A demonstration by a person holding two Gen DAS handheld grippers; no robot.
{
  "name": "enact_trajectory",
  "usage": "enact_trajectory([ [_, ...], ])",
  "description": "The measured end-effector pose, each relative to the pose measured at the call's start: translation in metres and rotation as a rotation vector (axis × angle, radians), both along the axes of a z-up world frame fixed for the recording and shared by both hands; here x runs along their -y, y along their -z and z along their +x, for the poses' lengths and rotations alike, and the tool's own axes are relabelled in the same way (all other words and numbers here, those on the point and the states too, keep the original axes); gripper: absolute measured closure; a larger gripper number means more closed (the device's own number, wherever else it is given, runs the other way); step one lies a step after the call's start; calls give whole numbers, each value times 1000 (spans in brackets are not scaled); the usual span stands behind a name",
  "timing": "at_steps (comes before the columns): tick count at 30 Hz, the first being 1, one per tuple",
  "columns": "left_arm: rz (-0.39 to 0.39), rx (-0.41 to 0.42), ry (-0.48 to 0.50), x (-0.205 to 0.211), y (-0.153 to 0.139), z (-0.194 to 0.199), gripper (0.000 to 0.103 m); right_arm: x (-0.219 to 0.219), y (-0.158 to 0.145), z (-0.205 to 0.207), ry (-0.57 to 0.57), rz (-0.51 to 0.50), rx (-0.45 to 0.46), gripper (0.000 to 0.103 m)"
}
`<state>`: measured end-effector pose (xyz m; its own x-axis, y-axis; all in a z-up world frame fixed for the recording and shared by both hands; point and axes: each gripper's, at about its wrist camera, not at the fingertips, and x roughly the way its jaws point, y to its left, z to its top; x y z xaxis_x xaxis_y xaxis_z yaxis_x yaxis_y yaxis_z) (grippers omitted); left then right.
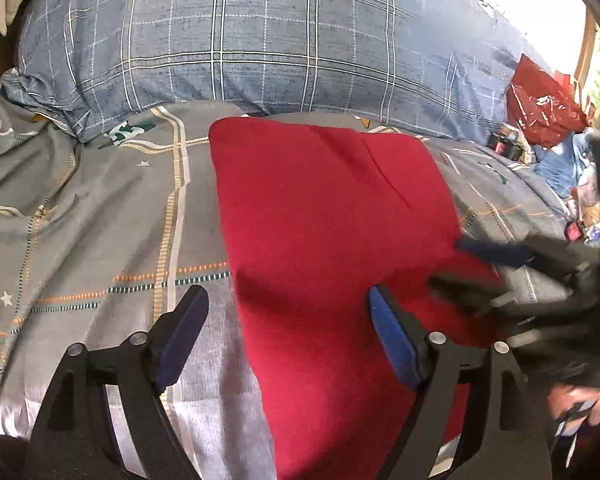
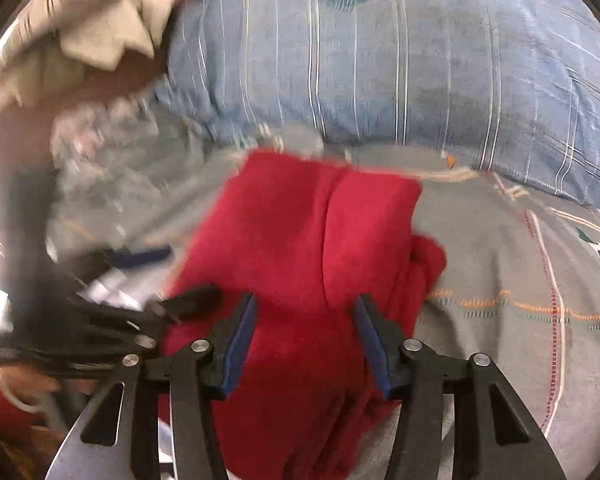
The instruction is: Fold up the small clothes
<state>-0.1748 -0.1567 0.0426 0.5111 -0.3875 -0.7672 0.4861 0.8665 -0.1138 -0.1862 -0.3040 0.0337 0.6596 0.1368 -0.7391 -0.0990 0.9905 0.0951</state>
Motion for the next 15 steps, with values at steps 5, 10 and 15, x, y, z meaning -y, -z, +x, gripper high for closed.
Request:
enact_trajectory([
  [5,22,38,-13,3,-4,-7,20,1,12,-2,46,-6,0,50],
  [10,27,79,-37,0,-15,-12,20,15,-6,-20,104,36,20,42],
  [15,26,104,-72,-6,-25,-17,19,18,-21,-33,197,18,69,29],
])
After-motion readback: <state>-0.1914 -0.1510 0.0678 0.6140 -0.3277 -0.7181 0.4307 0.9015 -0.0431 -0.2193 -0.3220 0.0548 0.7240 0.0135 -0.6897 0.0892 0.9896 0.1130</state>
